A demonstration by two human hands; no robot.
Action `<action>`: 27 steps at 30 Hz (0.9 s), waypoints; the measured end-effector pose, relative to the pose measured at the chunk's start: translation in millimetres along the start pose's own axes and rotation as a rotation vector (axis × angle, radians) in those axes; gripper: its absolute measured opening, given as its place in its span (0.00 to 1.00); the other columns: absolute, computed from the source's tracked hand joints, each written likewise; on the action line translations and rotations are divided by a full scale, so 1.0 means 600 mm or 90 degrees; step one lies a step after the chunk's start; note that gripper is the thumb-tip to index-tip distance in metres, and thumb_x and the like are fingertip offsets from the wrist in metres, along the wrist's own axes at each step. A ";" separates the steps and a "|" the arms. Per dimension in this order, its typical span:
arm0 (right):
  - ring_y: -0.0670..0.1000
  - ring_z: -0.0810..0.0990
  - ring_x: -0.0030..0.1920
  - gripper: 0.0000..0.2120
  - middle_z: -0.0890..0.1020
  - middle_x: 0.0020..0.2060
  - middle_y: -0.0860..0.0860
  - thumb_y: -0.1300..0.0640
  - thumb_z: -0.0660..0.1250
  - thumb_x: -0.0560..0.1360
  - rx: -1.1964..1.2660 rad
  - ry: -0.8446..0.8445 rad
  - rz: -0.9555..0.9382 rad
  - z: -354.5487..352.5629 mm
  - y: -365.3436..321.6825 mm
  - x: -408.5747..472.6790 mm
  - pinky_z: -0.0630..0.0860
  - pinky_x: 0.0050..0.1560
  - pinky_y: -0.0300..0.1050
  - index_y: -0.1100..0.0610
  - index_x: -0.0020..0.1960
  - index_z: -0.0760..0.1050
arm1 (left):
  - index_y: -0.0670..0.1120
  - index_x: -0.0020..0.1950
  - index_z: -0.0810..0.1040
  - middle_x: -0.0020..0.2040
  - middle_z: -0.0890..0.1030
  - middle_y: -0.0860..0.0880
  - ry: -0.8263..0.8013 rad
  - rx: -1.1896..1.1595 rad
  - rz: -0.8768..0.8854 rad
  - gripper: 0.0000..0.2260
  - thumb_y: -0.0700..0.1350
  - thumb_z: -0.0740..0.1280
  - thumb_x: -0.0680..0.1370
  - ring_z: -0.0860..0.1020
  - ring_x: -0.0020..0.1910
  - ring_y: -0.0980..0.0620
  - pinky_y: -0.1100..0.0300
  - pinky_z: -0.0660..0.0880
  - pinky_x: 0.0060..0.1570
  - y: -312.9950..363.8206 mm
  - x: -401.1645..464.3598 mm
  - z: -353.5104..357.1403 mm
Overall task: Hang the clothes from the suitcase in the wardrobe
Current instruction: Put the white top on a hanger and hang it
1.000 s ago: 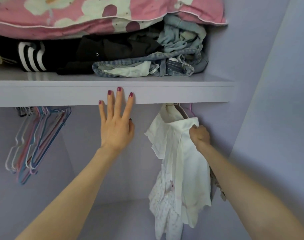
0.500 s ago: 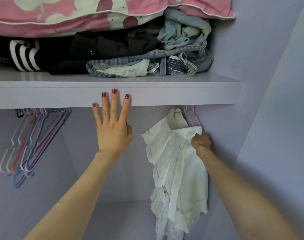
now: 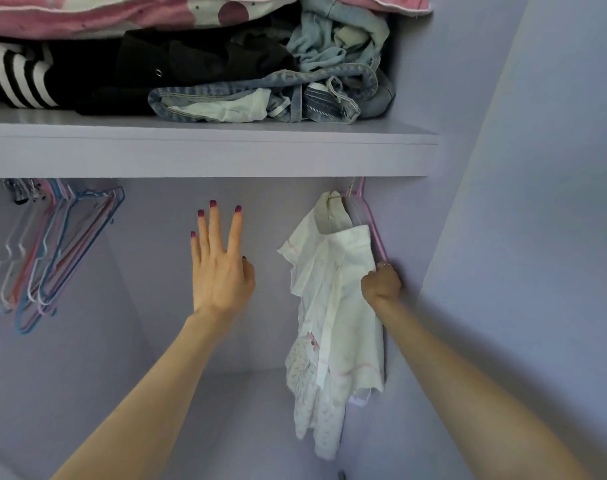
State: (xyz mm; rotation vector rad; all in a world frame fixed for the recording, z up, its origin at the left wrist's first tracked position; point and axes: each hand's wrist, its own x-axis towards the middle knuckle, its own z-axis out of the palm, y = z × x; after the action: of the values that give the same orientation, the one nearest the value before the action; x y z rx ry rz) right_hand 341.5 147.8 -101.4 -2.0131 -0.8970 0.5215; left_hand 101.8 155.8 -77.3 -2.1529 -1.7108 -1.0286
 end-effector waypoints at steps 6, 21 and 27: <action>0.55 0.69 0.69 0.21 0.67 0.70 0.58 0.63 0.55 0.80 -0.027 -0.083 -0.059 -0.008 0.105 -0.143 0.66 0.65 0.42 0.63 0.73 0.60 | 0.47 0.73 0.62 0.71 0.66 0.45 -0.264 -0.093 -0.018 0.20 0.44 0.56 0.81 0.66 0.68 0.42 0.47 0.67 0.62 0.008 -0.119 -0.001; 0.53 0.75 0.59 0.15 0.75 0.61 0.54 0.53 0.59 0.79 -0.132 -0.284 0.145 -0.104 0.460 -0.559 0.68 0.54 0.38 0.56 0.64 0.70 | 0.49 0.64 0.74 0.57 0.78 0.49 -0.684 -0.245 0.073 0.13 0.47 0.60 0.80 0.75 0.54 0.52 0.65 0.68 0.52 0.059 -0.594 -0.041; 0.55 0.77 0.57 0.11 0.76 0.55 0.54 0.56 0.59 0.79 -0.146 -0.219 0.285 -0.207 0.600 -0.653 0.69 0.44 0.38 0.58 0.59 0.72 | 0.49 0.61 0.76 0.56 0.79 0.50 -0.813 -0.292 0.141 0.12 0.46 0.61 0.80 0.75 0.52 0.54 0.66 0.68 0.52 0.143 -0.722 -0.035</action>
State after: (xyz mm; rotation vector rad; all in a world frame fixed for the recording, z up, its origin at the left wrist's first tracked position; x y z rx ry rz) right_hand 308.2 -352.0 -320.3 -2.3926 -0.7230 1.0808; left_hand 135.6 -217.4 -311.8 -3.6082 -1.5284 0.2065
